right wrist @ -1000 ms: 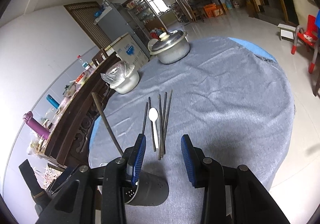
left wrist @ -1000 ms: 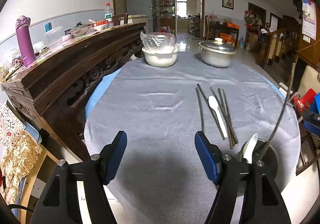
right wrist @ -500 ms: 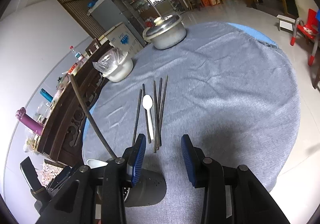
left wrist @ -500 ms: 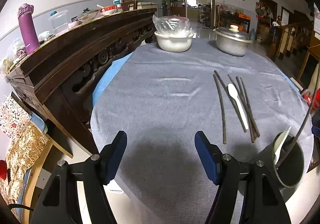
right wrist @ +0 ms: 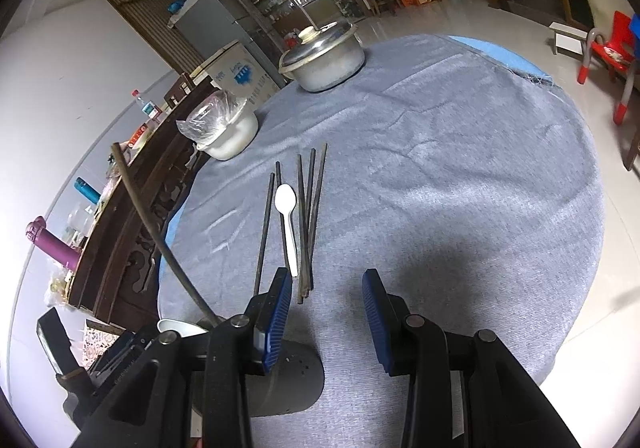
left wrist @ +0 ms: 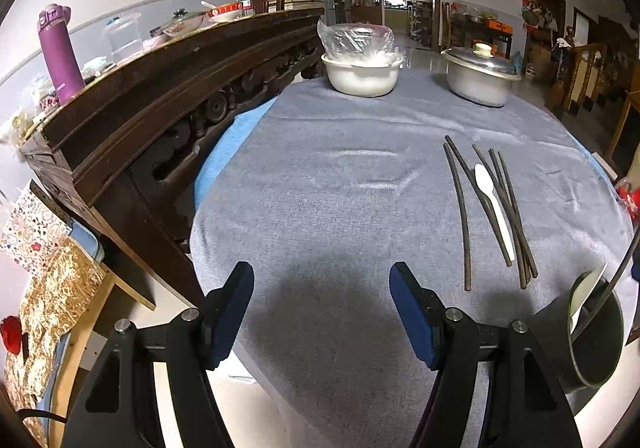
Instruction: Organize utensils
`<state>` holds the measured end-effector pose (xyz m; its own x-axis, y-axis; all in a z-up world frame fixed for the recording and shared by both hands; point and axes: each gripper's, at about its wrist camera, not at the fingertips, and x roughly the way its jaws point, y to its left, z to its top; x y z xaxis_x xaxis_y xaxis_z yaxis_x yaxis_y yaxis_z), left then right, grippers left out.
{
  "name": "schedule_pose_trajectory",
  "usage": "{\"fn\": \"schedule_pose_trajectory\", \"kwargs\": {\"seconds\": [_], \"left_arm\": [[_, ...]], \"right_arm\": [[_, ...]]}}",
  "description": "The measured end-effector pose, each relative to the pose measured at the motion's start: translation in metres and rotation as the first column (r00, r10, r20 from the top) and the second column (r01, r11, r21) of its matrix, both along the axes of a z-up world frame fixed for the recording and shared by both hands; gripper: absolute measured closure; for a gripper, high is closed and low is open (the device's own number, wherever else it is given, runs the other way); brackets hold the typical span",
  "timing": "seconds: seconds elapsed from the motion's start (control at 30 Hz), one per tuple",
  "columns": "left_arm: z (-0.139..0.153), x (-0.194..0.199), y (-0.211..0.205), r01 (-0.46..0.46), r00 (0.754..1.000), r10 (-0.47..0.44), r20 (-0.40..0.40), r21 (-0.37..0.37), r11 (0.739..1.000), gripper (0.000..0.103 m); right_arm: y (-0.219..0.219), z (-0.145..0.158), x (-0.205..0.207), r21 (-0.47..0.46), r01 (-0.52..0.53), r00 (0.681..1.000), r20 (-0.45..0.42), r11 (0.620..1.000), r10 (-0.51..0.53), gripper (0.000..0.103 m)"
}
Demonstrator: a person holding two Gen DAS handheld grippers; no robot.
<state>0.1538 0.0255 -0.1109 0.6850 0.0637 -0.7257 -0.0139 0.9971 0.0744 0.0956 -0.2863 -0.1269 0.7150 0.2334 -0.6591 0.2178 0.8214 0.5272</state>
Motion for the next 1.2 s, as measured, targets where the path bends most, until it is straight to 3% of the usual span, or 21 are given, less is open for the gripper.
{"fn": "schedule_pose_trajectory", "kwargs": {"seconds": [0.57,1.2], "left_arm": [[-0.01,0.029,-0.017,0.053,0.998,-0.052,-0.023,0.028,0.998,0.032],[-0.033,0.082,-0.049,0.125,0.988,-0.119,-0.097,0.064,0.99,0.032]], "right_arm": [[0.004,-0.009,0.029,-0.05,-0.005,0.999,-0.033,0.999,0.004,0.064],[-0.005,-0.029,0.076,-0.037,0.005,0.996,-0.084,0.999,-0.008,0.064]]}}
